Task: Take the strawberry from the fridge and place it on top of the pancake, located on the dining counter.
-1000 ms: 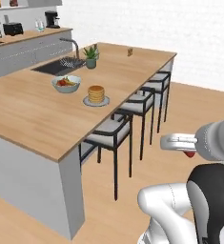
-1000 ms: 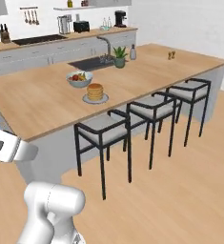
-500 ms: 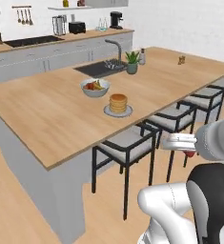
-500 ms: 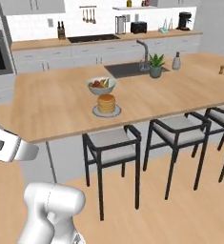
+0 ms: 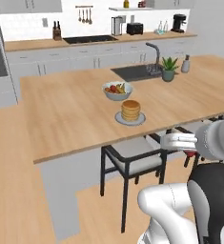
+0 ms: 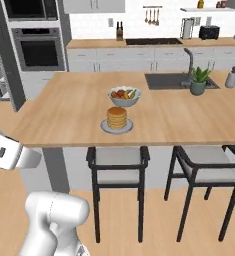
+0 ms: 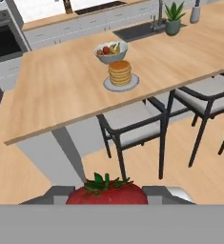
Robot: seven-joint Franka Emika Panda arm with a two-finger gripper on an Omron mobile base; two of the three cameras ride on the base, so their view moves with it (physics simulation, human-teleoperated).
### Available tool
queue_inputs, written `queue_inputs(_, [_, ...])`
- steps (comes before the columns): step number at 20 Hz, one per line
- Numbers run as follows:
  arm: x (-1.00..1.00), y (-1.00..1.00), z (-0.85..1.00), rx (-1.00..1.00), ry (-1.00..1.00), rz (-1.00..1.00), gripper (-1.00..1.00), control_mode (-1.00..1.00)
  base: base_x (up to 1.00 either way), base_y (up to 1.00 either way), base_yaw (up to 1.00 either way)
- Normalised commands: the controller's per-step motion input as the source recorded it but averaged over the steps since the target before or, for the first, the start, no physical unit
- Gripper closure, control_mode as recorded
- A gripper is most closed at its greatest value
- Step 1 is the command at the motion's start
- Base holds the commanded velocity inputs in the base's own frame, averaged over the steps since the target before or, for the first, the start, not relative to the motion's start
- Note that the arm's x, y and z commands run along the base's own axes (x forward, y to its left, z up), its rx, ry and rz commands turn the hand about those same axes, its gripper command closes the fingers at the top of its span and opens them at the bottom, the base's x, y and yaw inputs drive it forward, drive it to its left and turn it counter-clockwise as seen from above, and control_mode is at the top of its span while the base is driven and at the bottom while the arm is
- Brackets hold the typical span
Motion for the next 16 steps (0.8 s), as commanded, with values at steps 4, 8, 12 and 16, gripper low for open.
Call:
queue_inputs(4, [0.0, 0.0, 0.0, 0.0, 0.0, 0.0, 1.0, 1.0, 0.03, -0.66, 0.59])
queue_inputs(8, [0.0, 0.0, 0.0, 0.0, 0.0, 0.0, 1.0, 1.0, 0.14, -0.7, 0.26])
queue_inputs(12, [0.0, 0.0, 0.0, 0.0, 0.0, 0.0, 1.0, 1.0, 0.57, -0.46, 0.22])
queue_inputs(16, [0.0, 0.0, 0.0, 0.0, 0.0, 0.0, 1.0, 1.0, 0.85, -0.02, 0.14])
